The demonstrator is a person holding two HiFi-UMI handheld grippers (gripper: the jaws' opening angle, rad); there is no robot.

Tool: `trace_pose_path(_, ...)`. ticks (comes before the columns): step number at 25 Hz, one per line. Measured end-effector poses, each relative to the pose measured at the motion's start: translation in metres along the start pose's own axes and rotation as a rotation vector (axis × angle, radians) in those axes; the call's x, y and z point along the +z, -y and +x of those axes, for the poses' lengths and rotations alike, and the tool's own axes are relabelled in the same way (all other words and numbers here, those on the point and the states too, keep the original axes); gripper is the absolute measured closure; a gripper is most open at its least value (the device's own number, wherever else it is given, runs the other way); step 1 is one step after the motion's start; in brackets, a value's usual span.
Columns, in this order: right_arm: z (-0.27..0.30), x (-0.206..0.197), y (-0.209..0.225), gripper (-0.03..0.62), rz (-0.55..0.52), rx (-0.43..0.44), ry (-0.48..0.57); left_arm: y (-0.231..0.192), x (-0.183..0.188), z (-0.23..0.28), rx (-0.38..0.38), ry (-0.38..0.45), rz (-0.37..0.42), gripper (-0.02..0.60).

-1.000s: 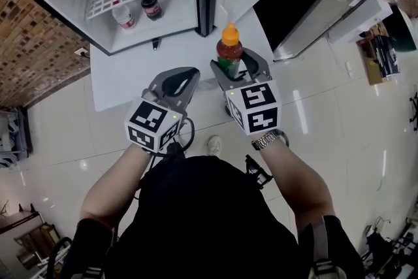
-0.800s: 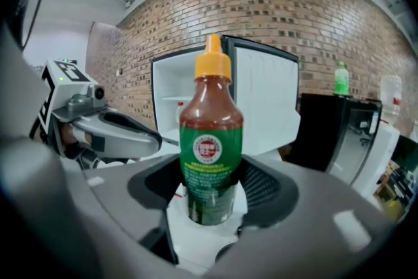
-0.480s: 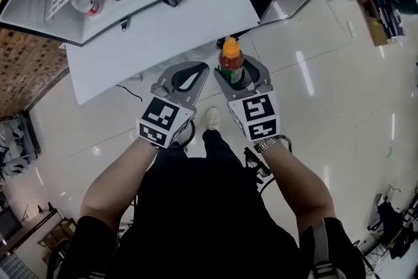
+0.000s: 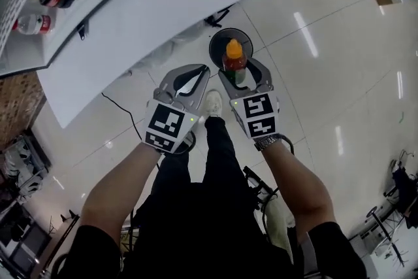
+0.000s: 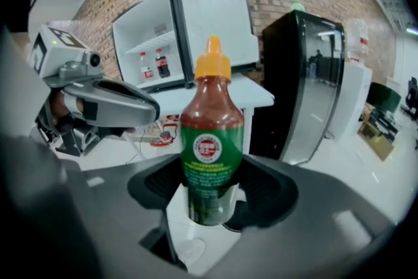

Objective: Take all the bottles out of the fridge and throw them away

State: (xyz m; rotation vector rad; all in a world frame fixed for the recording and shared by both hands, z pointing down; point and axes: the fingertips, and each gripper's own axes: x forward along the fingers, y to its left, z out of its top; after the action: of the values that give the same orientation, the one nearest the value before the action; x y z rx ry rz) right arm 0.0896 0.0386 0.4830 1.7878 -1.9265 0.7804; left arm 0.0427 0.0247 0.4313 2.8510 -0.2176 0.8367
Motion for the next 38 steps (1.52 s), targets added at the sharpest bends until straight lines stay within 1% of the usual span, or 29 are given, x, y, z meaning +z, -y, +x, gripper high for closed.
trace_pose_path(5, 0.047, -0.07, 0.021, 0.318, 0.071, -0.026, -0.084, 0.005, -0.052, 0.054, -0.06, -0.067, 0.022, 0.569)
trace_pose_path(10, 0.101, -0.132, 0.048, 0.318, 0.109, -0.035, -0.151, -0.005, -0.091, 0.101, -0.074, -0.122, 0.022, 0.569)
trace_pose_path(15, 0.146, -0.187, 0.07, 0.318, 0.16, -0.043, -0.23, -0.011, -0.122, 0.133, -0.079, -0.168, 0.013, 0.568)
trace_pose_path(21, 0.196, -0.23, 0.087, 0.318, 0.177, -0.047, -0.316, -0.022, -0.143, 0.147, -0.075, -0.195, -0.014, 0.569)
trace_pose_path(24, 0.22, -0.248, 0.097, 0.318, 0.141, -0.043, -0.37, -0.028, -0.15, 0.145, -0.069, -0.208, -0.023, 0.569)
trace_pose_path(27, 0.238, -0.266, 0.107, 0.318, 0.133, -0.047, -0.417, -0.038, -0.158, 0.142, -0.047, -0.217, -0.036, 0.569)
trace_pose_path(34, 0.267, -0.298, 0.121, 0.318, 0.113, -0.077, -0.476, -0.056, -0.179, 0.144, -0.024, -0.241, -0.061, 0.568)
trace_pose_path(38, 0.272, -0.304, 0.126, 0.319, 0.133, -0.095, -0.487, -0.057, -0.188, 0.147, -0.026, -0.252, -0.077, 0.569)
